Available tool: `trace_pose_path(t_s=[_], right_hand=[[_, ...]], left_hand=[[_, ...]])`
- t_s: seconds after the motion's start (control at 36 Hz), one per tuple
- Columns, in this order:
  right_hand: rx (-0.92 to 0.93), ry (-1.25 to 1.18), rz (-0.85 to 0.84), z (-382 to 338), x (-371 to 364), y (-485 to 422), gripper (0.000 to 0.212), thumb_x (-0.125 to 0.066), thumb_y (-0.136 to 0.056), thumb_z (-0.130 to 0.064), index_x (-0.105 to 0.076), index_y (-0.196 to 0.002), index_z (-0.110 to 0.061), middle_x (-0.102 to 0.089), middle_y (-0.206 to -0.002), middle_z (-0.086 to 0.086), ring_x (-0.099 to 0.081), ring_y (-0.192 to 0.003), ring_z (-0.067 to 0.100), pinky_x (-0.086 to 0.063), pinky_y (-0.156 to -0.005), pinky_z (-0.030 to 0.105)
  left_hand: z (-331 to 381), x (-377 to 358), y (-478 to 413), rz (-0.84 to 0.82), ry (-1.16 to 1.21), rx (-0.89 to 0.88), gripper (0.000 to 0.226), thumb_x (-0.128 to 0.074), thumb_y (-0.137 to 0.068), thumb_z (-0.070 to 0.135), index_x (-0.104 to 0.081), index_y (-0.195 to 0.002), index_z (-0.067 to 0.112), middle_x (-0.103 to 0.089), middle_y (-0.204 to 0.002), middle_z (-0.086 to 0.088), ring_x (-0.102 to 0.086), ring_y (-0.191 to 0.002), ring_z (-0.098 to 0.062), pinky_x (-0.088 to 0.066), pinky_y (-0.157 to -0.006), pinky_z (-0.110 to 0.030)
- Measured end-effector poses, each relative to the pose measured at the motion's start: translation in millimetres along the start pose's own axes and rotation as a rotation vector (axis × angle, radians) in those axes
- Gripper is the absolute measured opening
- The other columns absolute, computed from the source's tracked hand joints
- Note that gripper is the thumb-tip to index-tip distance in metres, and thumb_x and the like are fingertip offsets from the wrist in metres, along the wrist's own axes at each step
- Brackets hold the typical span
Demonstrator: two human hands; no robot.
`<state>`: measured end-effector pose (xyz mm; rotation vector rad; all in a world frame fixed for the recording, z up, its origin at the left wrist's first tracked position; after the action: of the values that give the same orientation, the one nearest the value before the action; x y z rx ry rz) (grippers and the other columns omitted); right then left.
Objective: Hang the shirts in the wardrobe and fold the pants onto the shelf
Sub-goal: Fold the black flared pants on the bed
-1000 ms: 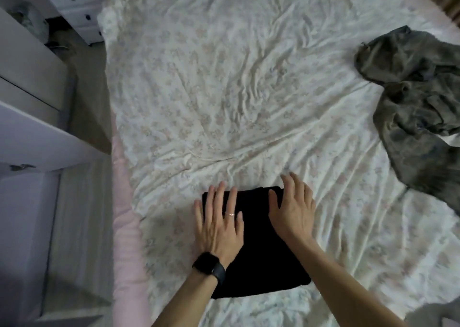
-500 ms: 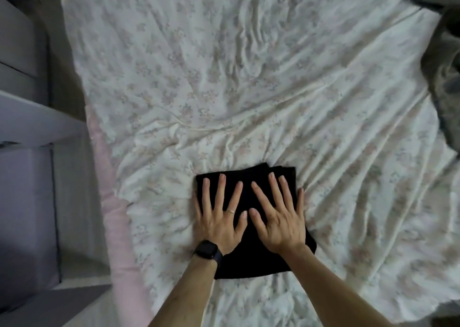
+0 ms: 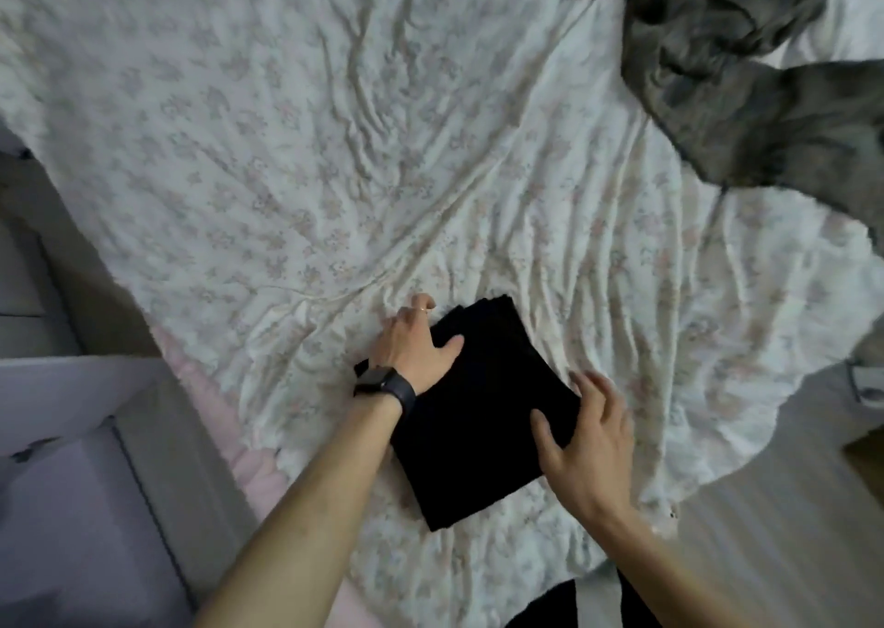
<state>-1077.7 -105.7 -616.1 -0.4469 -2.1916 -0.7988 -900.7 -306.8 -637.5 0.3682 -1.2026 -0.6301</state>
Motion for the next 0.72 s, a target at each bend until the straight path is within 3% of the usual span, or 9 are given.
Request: trace_pose_path(t_s=[0.06, 0.14, 0.19, 0.25, 0.31, 0.42, 0.5, 0.64, 0.72], right_hand=[[-0.306, -0.19, -0.035, 30, 0, 27, 0.071, -0.069, -0.088, -0.05, -0.04, -0.144, -0.017, -0.037, -0.145, 0.004, -0.039, -0.135, 0.025, -0.042, -0.108, 0.045], [-0.762, -0.544, -0.195, 58, -28, 60, 0.068, -0.077, -0.083, -0.05, -0.042, -0.13, -0.016, -0.053, -0.126, 0.005, -0.057, -0.109, 0.022, -0.052, -0.088, 0.04], [-0.847, -0.653, -0.376, 57, -47, 69, 0.058, -0.079, -0.082, -0.051, -0.052, -0.117, -0.014, -0.066, -0.109, 0.004, -0.066, -0.097, 0.018, -0.058, -0.079, 0.037], [-0.796, -0.738, -0.445, 51, -60, 62, 0.04, -0.079, -0.083, -0.047, -0.062, -0.106, -0.02, -0.074, -0.095, -0.003, -0.071, -0.087, 0.013, -0.059, -0.07, 0.03], [-0.744, -0.801, -0.378, 52, -61, 50, 0.026, -0.079, -0.086, -0.036, -0.066, -0.105, -0.023, -0.076, -0.084, -0.012, -0.072, -0.079, 0.011, -0.06, -0.067, 0.027], [-0.693, -0.773, -0.237, 55, -48, 22, 0.027, -0.075, -0.089, -0.022, -0.061, -0.111, -0.018, -0.074, -0.104, 0.0, -0.073, -0.089, 0.018, -0.064, -0.077, 0.04], [-0.602, -0.694, -0.175, 48, -25, -10, 0.025, -0.075, -0.088, -0.028, -0.055, -0.101, -0.019, -0.069, -0.106, 0.007, -0.072, -0.089, 0.021, -0.063, -0.075, 0.048], [-0.372, -0.511, -0.061, 7, 35, -100, 0.021, -0.073, -0.086, -0.033, -0.055, -0.096, -0.029, -0.069, -0.095, -0.005, -0.07, -0.08, 0.013, -0.059, -0.067, 0.037], [-0.247, -0.431, -0.103, -18, 44, -141, 0.02, -0.073, -0.089, -0.028, -0.06, -0.102, -0.025, -0.068, -0.094, -0.007, -0.068, -0.08, 0.012, -0.051, -0.063, 0.028]], left_hand=[[6, -6, -15, -0.237, 0.094, 0.084, 0.072, -0.069, -0.086, 0.054, -0.036, -0.142, 0.023, -0.051, -0.142, -0.005, -0.055, -0.121, -0.025, -0.047, -0.091, -0.033], [8, -4, -32, -0.385, 0.042, 0.15, 0.079, -0.075, -0.082, 0.053, -0.041, -0.144, 0.018, -0.052, -0.142, -0.004, -0.054, -0.116, -0.023, -0.043, -0.085, -0.03], [7, -7, -40, -0.454, 0.055, 0.173, 0.079, -0.077, -0.08, 0.054, -0.045, -0.142, 0.017, -0.052, -0.141, -0.004, -0.054, -0.117, -0.023, -0.045, -0.088, -0.033], [5, -12, -44, -0.518, 0.124, 0.198, 0.085, -0.079, -0.078, 0.053, -0.045, -0.145, 0.012, -0.051, -0.144, -0.005, -0.054, -0.122, -0.025, -0.046, -0.096, -0.034], [5, -17, -40, -0.553, 0.177, 0.194, 0.089, -0.08, -0.077, 0.055, -0.047, -0.146, 0.01, -0.055, -0.141, -0.005, -0.061, -0.111, -0.02, -0.049, -0.087, -0.027], [-5, -5, -27, -0.461, 0.264, 0.157, 0.084, -0.077, -0.079, 0.056, -0.048, -0.147, 0.016, -0.053, -0.142, 0.001, -0.057, -0.111, -0.013, -0.044, -0.089, -0.025], [-17, 11, -8, -0.379, 0.515, 0.183, 0.053, -0.081, -0.078, 0.047, -0.064, -0.122, 0.022, -0.066, -0.125, 0.006, -0.068, -0.088, -0.004, -0.051, -0.072, -0.016], [-38, 6, 25, -0.367, 1.181, 0.243, 0.062, -0.083, -0.075, 0.021, -0.059, -0.131, 0.017, -0.072, -0.122, -0.007, -0.07, -0.109, -0.024, -0.056, -0.092, -0.043], [-43, -12, 36, -0.282, 1.362, 0.287, 0.061, -0.081, -0.077, 0.014, -0.056, -0.133, 0.013, -0.069, -0.126, -0.008, -0.069, -0.111, -0.025, -0.057, -0.088, -0.042]])
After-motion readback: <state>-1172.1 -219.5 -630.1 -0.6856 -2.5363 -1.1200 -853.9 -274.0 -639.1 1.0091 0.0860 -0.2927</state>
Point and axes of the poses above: each hand's wrist, its own y-axis away from the middle knuckle, its own x-axis out of the back of the hand, z = x × y, the point moved 8 cm from there along -y, towards the middle knuckle
